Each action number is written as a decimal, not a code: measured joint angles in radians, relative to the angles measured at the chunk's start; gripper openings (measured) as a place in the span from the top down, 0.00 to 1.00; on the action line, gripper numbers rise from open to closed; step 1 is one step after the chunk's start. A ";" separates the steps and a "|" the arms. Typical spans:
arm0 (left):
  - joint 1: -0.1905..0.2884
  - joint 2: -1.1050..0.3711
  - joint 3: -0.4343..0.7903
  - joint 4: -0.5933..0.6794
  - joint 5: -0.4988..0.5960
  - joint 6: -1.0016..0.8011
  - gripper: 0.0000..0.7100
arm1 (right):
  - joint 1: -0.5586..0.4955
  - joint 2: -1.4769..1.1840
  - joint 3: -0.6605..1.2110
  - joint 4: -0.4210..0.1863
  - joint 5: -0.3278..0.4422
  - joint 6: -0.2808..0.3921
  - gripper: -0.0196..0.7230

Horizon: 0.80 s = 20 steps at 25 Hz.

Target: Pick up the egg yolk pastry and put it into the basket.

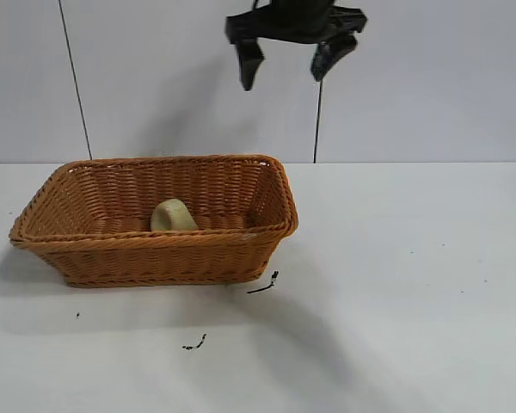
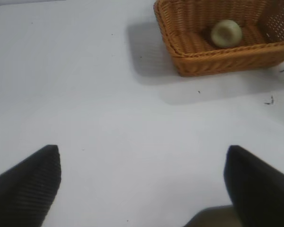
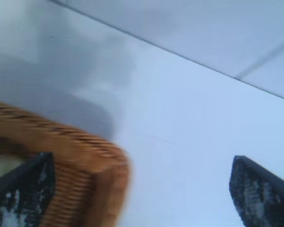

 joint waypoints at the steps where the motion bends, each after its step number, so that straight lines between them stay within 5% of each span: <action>1: 0.000 0.000 0.000 0.000 0.000 0.000 0.02 | -0.030 0.000 0.000 -0.001 0.007 0.000 0.04; 11: 0.000 0.000 0.000 0.000 0.000 0.000 0.02 | -0.232 0.000 0.000 -0.003 0.049 -0.007 0.04; 20: 0.000 0.000 0.000 0.000 0.000 0.000 0.02 | -0.252 -0.091 0.075 0.000 0.050 -0.026 0.04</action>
